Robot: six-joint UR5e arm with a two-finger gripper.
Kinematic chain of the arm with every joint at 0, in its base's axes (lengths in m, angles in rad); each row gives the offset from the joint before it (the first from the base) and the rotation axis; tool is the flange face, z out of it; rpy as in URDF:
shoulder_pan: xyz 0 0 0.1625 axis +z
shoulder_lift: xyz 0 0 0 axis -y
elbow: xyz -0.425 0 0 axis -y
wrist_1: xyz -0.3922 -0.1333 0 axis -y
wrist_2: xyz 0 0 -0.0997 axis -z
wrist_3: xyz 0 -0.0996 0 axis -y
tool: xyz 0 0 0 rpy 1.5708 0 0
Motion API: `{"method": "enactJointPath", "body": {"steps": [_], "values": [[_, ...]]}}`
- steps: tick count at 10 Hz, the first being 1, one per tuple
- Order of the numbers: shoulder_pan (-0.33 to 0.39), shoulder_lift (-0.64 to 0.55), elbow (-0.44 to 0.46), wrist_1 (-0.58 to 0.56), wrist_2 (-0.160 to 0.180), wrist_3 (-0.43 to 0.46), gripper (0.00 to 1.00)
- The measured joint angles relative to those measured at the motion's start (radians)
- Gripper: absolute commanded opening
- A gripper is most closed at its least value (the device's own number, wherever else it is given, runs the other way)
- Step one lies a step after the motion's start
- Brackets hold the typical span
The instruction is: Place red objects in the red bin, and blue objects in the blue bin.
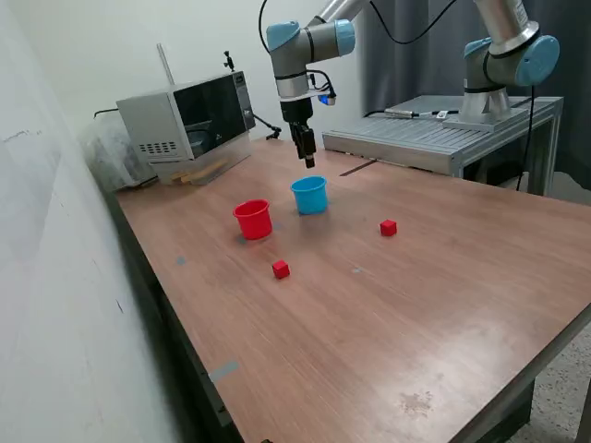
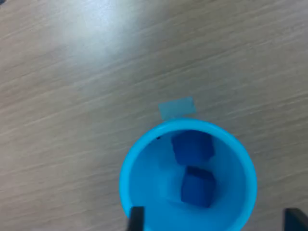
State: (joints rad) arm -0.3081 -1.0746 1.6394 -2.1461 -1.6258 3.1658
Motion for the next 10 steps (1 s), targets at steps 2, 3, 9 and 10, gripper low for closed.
{"method": "enactJointPath", "body": {"steps": [2, 3, 9, 10], "values": [[0.004, -0.02, 0.004, 0.005, -0.001, -0.001, 1.0], [0.009, -0.052, 0.011, 0.009, 0.0, -0.001, 1.0], [0.248, -0.314, 0.069, 0.14, 0.008, -0.051, 1.0], [0.302, -0.328, 0.08, 0.141, 0.01, -0.051, 1.0]]}}
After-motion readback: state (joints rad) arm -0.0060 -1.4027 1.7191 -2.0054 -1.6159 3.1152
